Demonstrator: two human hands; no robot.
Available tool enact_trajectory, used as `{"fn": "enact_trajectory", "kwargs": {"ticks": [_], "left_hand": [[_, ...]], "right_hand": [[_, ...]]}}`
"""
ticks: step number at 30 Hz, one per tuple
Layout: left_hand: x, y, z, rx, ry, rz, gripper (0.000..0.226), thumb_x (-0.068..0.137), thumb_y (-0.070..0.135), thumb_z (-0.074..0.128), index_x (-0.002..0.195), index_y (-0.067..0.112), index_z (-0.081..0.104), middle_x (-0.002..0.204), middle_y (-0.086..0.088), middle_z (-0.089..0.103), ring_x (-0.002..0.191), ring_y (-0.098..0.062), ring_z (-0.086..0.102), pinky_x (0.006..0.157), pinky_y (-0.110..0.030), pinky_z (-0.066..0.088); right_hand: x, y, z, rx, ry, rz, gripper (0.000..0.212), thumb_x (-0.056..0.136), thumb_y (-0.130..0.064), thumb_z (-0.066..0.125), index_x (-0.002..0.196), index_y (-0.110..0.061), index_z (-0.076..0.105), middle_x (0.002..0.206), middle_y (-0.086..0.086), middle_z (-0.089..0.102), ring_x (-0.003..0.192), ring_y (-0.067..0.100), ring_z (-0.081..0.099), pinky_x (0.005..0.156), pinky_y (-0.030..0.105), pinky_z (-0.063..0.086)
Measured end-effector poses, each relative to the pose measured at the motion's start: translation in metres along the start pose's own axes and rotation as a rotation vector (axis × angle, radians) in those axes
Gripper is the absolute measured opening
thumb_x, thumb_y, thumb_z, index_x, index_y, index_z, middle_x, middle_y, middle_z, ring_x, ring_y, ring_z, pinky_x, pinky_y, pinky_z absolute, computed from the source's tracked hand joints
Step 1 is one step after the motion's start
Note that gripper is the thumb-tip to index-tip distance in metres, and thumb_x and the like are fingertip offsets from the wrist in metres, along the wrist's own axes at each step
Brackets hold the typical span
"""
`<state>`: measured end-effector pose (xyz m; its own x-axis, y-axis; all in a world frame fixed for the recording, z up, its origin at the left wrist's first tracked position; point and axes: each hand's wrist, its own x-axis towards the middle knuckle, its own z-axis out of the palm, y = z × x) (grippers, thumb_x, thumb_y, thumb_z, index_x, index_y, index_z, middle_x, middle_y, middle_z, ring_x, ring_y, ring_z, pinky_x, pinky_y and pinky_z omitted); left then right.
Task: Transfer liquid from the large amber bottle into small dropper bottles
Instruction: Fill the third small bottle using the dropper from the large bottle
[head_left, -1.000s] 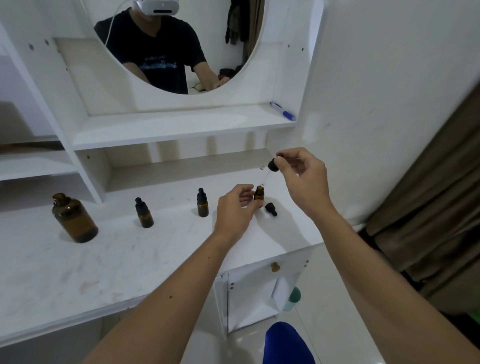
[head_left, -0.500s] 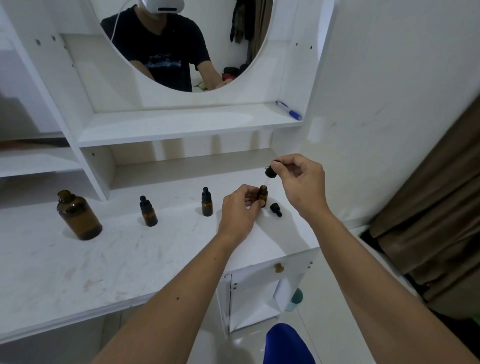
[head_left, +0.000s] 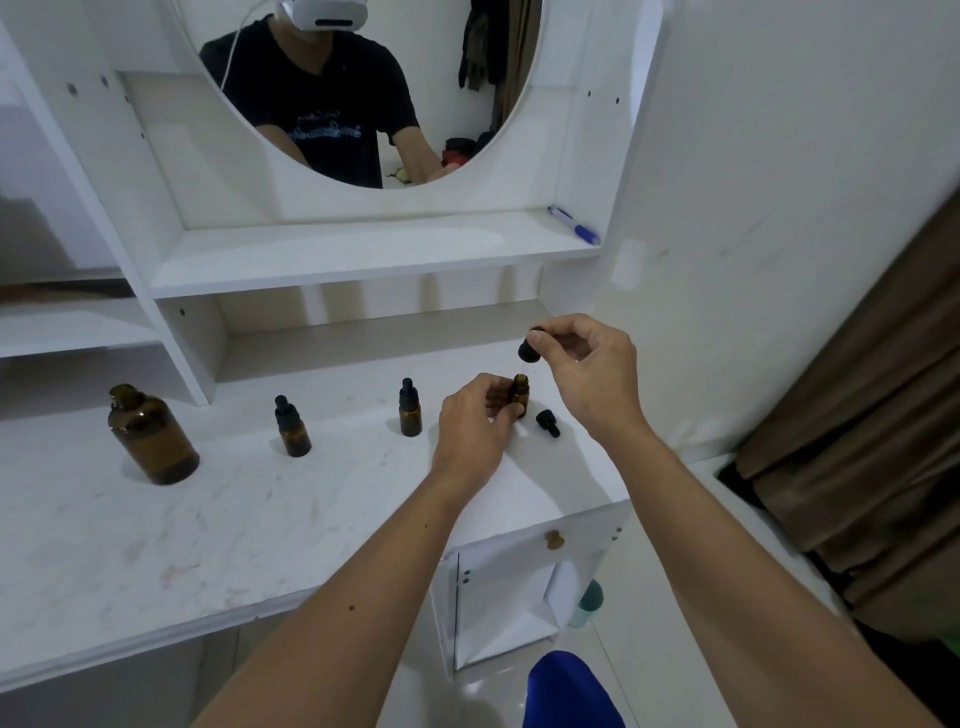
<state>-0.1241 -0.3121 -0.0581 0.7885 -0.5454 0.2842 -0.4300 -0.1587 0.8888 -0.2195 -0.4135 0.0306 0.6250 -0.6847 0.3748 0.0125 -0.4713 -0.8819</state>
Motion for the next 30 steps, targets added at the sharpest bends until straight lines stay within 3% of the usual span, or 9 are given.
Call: {"fn": "enact_trajectory", "kwargs": {"ticks": [7,11,16,21,24,30], "left_hand": [[-0.003,0.003,-0.002,0.077,0.014,0.008,0.024,0.094,0.015,0.074,0.118,0.018,0.071,0.108,0.008,0.076,0.101,-0.008,0.071,0.099,-0.035,0.058],[-0.007,0.005,-0.004,0.077,0.018,-0.037,0.038,0.093,0.02,0.077,0.129,0.016,0.067,0.121,0.003,0.074,0.11,-0.012,0.069,0.104,-0.037,0.055],[-0.029,0.007,-0.026,-0.06,-0.042,-0.091,0.055,0.089,0.021,0.082,0.139,0.014,0.06,0.133,0.003,0.067,0.121,-0.011,0.064,0.107,-0.024,0.049],[-0.066,-0.004,-0.082,-0.097,-0.061,-0.105,0.058,0.086,0.029,0.085,0.138,0.019,0.062,0.126,0.009,0.071,0.113,-0.001,0.068,0.099,-0.016,0.053],[-0.085,-0.012,-0.122,-0.117,-0.041,-0.134,0.05,0.084,0.026,0.086,0.13,0.016,0.067,0.118,0.007,0.074,0.104,0.002,0.071,0.1,-0.022,0.056],[-0.121,-0.033,-0.211,-0.088,0.024,-0.199,0.044,0.083,0.023,0.088,0.123,0.019,0.07,0.111,0.005,0.077,0.102,-0.008,0.074,0.097,-0.03,0.06]], "right_hand": [[-0.001,-0.015,-0.009,0.062,0.025,-0.051,0.007,0.093,-0.018,0.081,0.098,-0.014,0.078,0.085,-0.003,0.082,0.088,0.012,0.08,0.096,0.031,0.061],[-0.003,-0.028,-0.014,0.101,0.064,-0.07,0.011,0.093,-0.021,0.081,0.1,-0.014,0.077,0.087,-0.002,0.083,0.088,0.013,0.08,0.095,0.033,0.061],[-0.013,-0.041,-0.011,0.153,0.06,-0.091,0.012,0.094,-0.02,0.08,0.101,-0.011,0.076,0.089,-0.001,0.083,0.089,0.014,0.08,0.096,0.037,0.062],[-0.03,-0.058,0.015,0.204,-0.003,-0.06,0.014,0.094,-0.024,0.081,0.103,-0.014,0.076,0.093,-0.003,0.082,0.094,0.013,0.08,0.093,0.041,0.063],[-0.042,-0.072,0.04,0.246,-0.061,-0.076,0.008,0.096,-0.021,0.079,0.1,-0.017,0.075,0.093,-0.002,0.083,0.093,0.012,0.08,0.071,0.022,0.061],[-0.061,-0.107,0.103,0.354,-0.167,-0.119,0.011,0.094,-0.012,0.08,0.096,-0.022,0.075,0.095,-0.002,0.082,0.094,0.012,0.079,0.089,0.022,0.059]]}}
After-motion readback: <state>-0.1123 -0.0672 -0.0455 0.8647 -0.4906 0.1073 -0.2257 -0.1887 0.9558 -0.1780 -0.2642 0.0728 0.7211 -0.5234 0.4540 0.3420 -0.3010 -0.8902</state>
